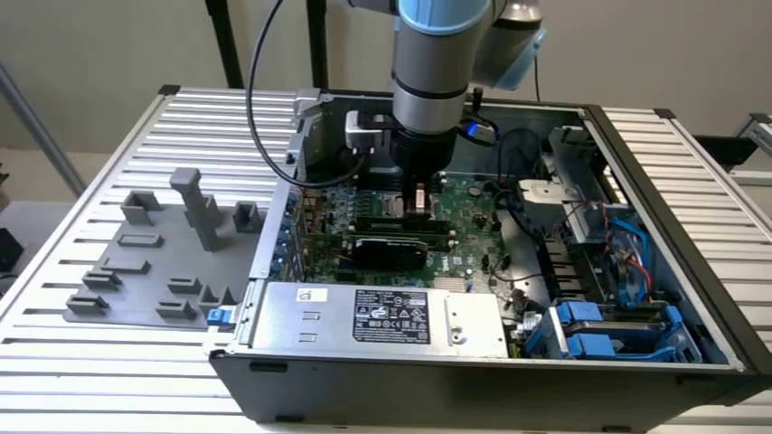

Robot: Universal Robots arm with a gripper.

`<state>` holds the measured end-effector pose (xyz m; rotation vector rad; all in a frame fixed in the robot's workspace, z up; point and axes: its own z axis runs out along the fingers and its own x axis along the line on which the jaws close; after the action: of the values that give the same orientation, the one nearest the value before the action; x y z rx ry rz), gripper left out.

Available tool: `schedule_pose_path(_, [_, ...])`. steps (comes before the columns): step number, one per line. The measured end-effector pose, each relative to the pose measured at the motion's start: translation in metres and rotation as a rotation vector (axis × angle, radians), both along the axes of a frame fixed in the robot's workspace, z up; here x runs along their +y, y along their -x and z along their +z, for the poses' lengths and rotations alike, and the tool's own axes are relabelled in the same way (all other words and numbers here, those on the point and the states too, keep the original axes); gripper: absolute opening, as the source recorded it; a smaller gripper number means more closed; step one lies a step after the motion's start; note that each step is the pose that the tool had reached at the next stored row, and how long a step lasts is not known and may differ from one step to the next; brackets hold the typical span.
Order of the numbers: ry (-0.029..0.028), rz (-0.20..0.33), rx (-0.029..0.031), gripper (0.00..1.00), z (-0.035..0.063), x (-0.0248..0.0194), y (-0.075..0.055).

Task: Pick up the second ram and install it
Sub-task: 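Insert the second ram into the second slot, then press down the second ram until it locks into place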

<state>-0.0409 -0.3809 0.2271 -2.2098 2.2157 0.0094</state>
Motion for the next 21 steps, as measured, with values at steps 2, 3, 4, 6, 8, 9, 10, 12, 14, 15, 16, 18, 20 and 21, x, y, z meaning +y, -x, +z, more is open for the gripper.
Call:
schedule_pose_path(2, [0.0002, 0.0, 0.0001, 0.0, -0.0002, 0.0, 0.0])
schedule_pose_path(3, [0.0002, 0.0, 0.0001, 0.0, -0.0002, 0.0, 0.0])
schedule_pose_path(4, [0.0, 0.0, 0.0, 0.0, -0.0003, 0.0001, -0.0001])
schedule_pose_path(6, [0.0, 0.0, 0.0, 0.0, -0.0004, 0.0003, -0.0003])
schedule_pose_path(8, [0.0, 0.0, 0.0002, 0.0, -0.0003, 0.0004, -0.0005])
schedule_pose_path(9, [0.0, -0.001, 0.0002, 0.0, -0.0003, 0.0005, -0.0006])
schedule_pose_path(10, [0.0001, -0.001, 0.0001, 0.0, -0.0003, 0.0006, -0.0007])
schedule_pose_path(12, [0.0001, -0.001, 0.0001, 0.0, -0.0003, 0.0007, -0.0007])
schedule_pose_path(14, [0.0, -0.002, 0.0, 0.0, -0.0003, 0.0008, -0.0007])
schedule_pose_path(15, [0.0001, -0.002, 0.0, 0.0, -0.0004, 0.0008, -0.0007])
schedule_pose_path(16, [0.0001, -0.002, 0.0001, 0.0, -0.0004, 0.0008, -0.0007])
schedule_pose_path(18, [0.0002, -0.002, 0.0001, 0.0, -0.0004, 0.0008, -0.0007])
schedule_pose_path(20, [0.0001, -0.002, 0.0, 0.0, -0.0007, 0.0008, -0.0007])
schedule_pose_path(21, [0.0001, -0.002, 0.0, 0.0, -0.0008, 0.0008, -0.0007])
